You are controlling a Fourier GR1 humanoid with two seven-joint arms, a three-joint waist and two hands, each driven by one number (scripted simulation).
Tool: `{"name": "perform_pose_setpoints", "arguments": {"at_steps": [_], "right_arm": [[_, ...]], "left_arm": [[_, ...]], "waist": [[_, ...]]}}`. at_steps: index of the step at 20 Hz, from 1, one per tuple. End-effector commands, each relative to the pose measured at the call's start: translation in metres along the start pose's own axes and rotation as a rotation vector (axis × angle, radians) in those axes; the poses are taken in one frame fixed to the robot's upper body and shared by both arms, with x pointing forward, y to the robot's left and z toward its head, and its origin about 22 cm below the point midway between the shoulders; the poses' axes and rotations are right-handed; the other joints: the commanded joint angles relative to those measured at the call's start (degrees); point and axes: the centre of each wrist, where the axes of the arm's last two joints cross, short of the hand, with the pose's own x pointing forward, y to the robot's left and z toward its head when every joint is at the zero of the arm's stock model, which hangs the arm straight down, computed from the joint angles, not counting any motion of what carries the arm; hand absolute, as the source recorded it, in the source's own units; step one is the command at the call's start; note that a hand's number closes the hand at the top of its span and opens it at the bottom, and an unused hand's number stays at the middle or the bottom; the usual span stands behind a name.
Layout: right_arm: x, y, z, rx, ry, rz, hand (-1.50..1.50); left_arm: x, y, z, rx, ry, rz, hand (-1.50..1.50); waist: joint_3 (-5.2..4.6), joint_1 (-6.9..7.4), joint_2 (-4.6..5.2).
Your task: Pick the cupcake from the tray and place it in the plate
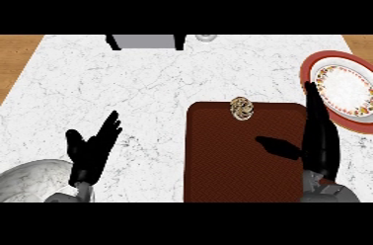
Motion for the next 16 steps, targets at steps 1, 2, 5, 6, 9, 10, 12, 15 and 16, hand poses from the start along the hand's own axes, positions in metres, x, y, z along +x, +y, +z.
{"name": "perform_pose_setpoints", "arguments": {"at_steps": [1,2,5,6,9,10,12,15,16], "right_arm": [[0.014,0.029,-0.012,0.015,0.058,0.078,-1.50],[0.020,0.034,-0.014,0.005,0.064,0.059,-1.50],[0.029,0.047,0.002,0.102,0.098,0.076,-1.50],[0.021,0.051,0.005,0.113,0.102,0.052,-1.50],[0.024,0.055,-0.002,0.142,0.085,0.036,-1.50],[0.042,0.069,-0.019,0.139,0.100,0.050,-1.50],[0.025,0.072,-0.004,0.133,0.088,0.022,-1.50],[0.032,0.070,0.016,0.120,0.096,0.043,-1.50],[0.020,0.089,-0.006,0.115,0.082,0.073,-1.50]], "left_arm": [[-0.010,0.000,0.004,0.013,0.030,0.004,0.00],[0.000,0.006,0.003,0.019,0.035,0.010,0.00],[-0.015,0.011,0.002,0.020,0.028,0.007,0.00],[0.016,0.008,0.006,0.009,0.037,-0.002,0.00],[-0.012,-0.002,0.001,-0.003,0.039,0.005,0.00],[-0.014,0.012,0.004,0.006,0.030,-0.003,0.00],[-0.005,0.008,0.003,0.023,0.039,0.010,0.00],[-0.020,0.008,-0.008,0.022,0.019,0.028,0.00],[0.015,-0.006,-0.012,0.023,0.027,0.002,0.00]], "waist": [[-0.14,0.15,0.16],[-0.13,0.08,0.14],[-0.14,-0.04,0.13],[-0.11,-0.03,0.08],[-0.13,-0.17,0.12],[-0.13,0.11,0.17],[-0.13,-0.14,0.11],[-0.14,-0.33,0.10],[-0.11,-0.11,0.16]]}}
